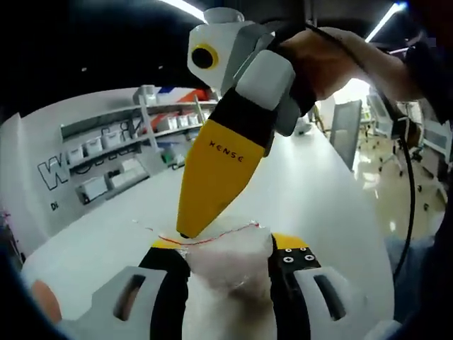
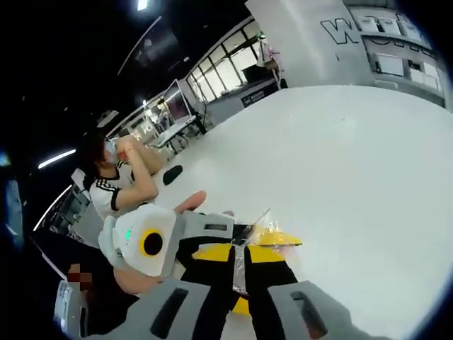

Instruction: Open the resealable bag by pulling the two sides of the seal apart until the entire bag opening is separated and visibly accessible.

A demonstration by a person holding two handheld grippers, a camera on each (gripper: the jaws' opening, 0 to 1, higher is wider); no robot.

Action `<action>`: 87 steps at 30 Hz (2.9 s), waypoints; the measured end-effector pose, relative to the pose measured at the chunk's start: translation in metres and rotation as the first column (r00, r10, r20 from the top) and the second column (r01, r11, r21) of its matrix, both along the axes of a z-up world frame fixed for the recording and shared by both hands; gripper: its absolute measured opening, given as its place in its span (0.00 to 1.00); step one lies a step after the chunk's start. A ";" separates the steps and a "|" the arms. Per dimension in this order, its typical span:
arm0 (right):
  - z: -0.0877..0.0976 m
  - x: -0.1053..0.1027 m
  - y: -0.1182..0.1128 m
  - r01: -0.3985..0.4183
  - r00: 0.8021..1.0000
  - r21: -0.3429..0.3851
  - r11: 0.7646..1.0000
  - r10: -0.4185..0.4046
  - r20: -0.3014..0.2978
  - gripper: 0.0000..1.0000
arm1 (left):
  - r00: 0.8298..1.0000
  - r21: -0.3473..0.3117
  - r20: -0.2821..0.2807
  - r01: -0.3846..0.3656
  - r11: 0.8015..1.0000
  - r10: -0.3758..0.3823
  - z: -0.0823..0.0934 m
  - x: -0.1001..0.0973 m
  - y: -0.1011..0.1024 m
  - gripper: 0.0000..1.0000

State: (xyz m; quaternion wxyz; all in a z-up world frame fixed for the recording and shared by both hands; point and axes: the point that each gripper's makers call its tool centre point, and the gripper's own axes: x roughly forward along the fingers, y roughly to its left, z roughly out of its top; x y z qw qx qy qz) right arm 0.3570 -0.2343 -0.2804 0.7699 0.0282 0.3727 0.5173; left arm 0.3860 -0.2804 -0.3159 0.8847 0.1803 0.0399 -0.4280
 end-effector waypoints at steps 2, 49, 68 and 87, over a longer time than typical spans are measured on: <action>-0.001 0.000 -0.001 0.003 1.000 0.001 1.000 -0.003 -0.003 0.00 | 1.000 -0.002 0.003 0.001 1.000 -0.001 0.001 0.000 0.000 0.43; 0.001 0.001 -0.011 0.112 0.980 0.149 0.982 -0.084 -0.183 0.00 | 0.998 -0.046 -0.065 -0.007 0.999 0.004 -0.002 -0.006 0.009 0.46; -0.001 -0.001 -0.011 0.111 0.978 0.184 0.977 -0.074 -0.195 0.00 | 0.992 -0.087 -0.126 -0.036 0.996 0.025 0.007 -0.032 0.049 0.47; -0.001 -0.007 -0.010 0.111 0.980 0.212 0.971 -0.071 -0.188 0.00 | 0.979 -0.165 -0.203 -0.036 0.986 0.002 0.023 -0.044 0.055 0.47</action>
